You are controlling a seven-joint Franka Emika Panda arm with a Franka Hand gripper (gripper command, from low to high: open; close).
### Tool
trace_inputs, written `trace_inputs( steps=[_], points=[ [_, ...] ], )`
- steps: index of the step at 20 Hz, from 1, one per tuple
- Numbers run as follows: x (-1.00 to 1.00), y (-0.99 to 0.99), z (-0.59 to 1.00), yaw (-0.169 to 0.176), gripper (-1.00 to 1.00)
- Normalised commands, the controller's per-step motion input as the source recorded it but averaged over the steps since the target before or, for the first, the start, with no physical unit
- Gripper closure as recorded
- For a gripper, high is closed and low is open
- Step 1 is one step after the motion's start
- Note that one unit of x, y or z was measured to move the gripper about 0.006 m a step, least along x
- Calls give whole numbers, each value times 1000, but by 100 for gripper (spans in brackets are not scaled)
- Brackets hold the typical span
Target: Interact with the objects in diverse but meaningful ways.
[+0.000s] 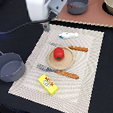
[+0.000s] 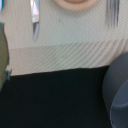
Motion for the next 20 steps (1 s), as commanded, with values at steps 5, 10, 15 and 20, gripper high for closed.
trace_inputs(
  steps=[5,10,15,20],
  points=[
    [-685,-576,-134,-100,-100],
    [-642,-507,-234,-109,-100],
    [-389,-214,-325,-87,-100],
    [-154,17,-341,-53,-100]
  ],
)
